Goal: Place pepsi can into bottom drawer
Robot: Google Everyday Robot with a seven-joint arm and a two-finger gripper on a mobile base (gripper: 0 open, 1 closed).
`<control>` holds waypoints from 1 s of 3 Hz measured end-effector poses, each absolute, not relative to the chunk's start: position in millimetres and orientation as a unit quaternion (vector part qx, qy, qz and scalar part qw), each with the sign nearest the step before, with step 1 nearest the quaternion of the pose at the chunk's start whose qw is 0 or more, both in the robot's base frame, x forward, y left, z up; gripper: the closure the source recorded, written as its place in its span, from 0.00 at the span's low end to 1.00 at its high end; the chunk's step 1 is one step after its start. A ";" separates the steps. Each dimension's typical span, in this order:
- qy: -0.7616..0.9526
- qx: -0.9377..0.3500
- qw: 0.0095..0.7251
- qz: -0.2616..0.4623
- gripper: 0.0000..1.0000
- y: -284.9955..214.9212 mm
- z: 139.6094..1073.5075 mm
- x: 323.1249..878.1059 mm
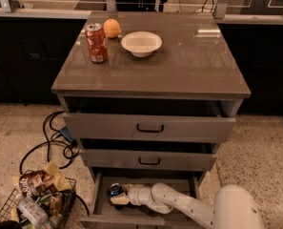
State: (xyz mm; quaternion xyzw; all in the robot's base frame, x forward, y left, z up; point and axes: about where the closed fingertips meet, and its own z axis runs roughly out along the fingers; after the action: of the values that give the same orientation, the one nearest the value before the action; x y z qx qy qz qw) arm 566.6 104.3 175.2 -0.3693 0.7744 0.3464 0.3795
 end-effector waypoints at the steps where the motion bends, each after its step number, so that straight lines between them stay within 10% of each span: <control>1: 0.778 -0.364 0.386 0.336 1.00 104.1 157.4 568.3; 3: 0.778 -0.364 0.386 0.337 0.55 106.9 155.0 566.9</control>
Offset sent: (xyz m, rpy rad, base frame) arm 0.0015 -0.0002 -0.0155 -0.0091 -0.0100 -0.0212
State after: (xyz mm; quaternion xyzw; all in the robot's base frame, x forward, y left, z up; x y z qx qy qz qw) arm 566.9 106.9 155.0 -0.3638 0.7781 0.3365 0.3858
